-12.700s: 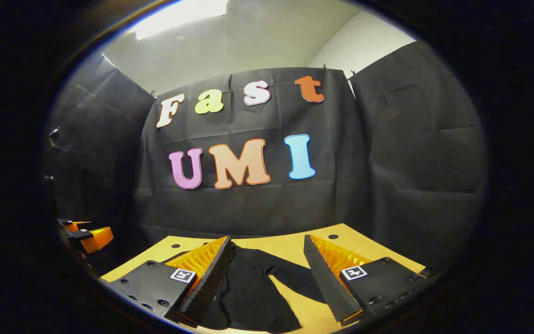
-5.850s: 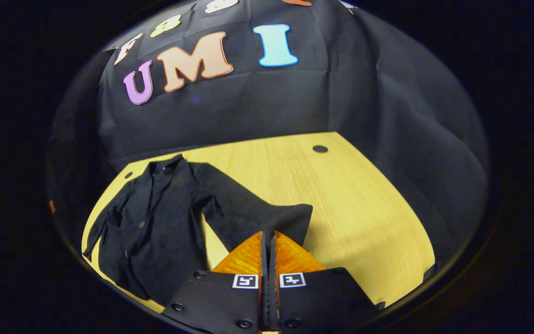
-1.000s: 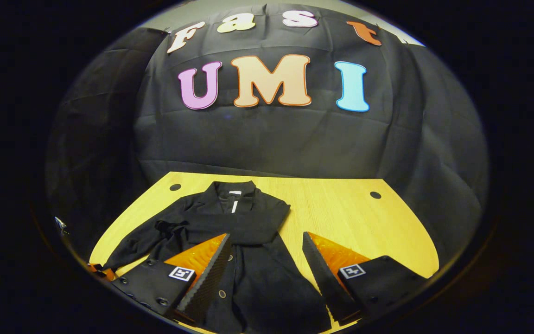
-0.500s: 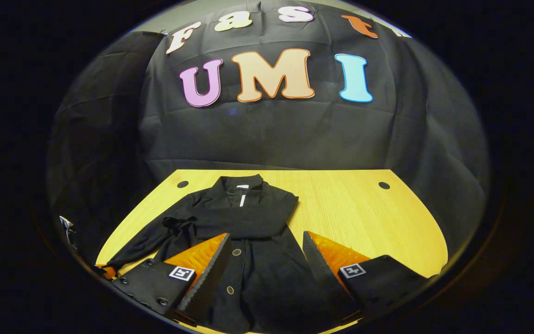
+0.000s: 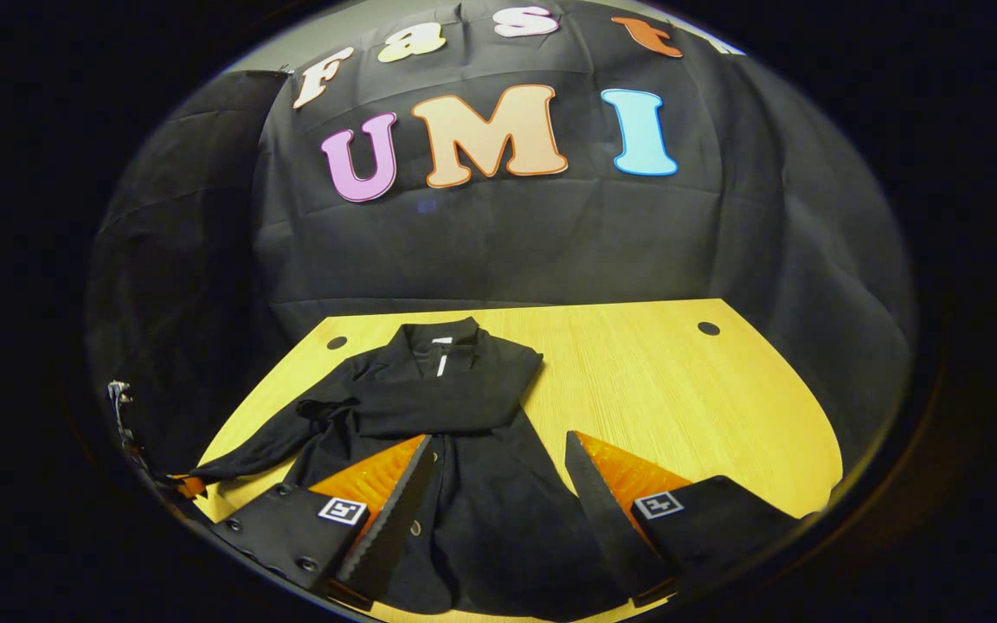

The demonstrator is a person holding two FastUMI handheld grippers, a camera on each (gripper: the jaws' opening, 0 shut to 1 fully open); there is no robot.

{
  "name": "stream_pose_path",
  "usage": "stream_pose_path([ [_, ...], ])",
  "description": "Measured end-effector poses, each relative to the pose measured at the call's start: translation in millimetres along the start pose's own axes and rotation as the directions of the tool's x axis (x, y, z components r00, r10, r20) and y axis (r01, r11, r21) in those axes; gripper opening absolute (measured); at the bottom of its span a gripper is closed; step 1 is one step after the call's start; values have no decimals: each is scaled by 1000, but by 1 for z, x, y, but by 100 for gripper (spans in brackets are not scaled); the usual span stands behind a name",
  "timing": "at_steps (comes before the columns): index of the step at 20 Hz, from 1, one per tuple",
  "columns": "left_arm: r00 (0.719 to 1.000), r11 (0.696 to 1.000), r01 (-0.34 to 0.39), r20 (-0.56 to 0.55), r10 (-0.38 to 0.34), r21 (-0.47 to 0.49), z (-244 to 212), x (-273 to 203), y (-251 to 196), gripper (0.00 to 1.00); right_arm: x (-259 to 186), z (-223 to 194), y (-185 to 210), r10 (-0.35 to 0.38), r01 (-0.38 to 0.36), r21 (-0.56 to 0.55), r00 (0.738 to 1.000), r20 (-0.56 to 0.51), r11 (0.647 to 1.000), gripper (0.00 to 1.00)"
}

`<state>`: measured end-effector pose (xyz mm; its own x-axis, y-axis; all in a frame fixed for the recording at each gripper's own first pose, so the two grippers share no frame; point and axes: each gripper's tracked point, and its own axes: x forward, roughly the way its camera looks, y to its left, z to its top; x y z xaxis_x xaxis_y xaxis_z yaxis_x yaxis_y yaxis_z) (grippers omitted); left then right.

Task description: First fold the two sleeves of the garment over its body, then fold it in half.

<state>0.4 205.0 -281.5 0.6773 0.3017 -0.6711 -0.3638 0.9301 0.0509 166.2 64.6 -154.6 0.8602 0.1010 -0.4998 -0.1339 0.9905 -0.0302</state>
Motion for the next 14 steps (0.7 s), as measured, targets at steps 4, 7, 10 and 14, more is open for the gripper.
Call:
stream_pose_path([
  [4, 997, 999, 33, 76, -32, -17, 49, -15, -30, 0, -7, -7, -20, -5, 5, -5, 1000, -14, 1000, 96],
  [7, 986, 998, 65, 152, -66, 12, 91, -27, -63, 0, -12, -15, -39, -19, 18, -21, 999, -30, 1000, 94],
  [10, 970, 992, 115, 212, -122, 44, 124, -36, -108, 0, -17, -20, -56, -17, 15, -36, 999, -47, 999, 94],
  [14, 940, 978, 187, 274, -204, 89, 158, -49, -179, 0, -20, -19, -77, -12, 10, -32, 999, -50, 999, 96],
])
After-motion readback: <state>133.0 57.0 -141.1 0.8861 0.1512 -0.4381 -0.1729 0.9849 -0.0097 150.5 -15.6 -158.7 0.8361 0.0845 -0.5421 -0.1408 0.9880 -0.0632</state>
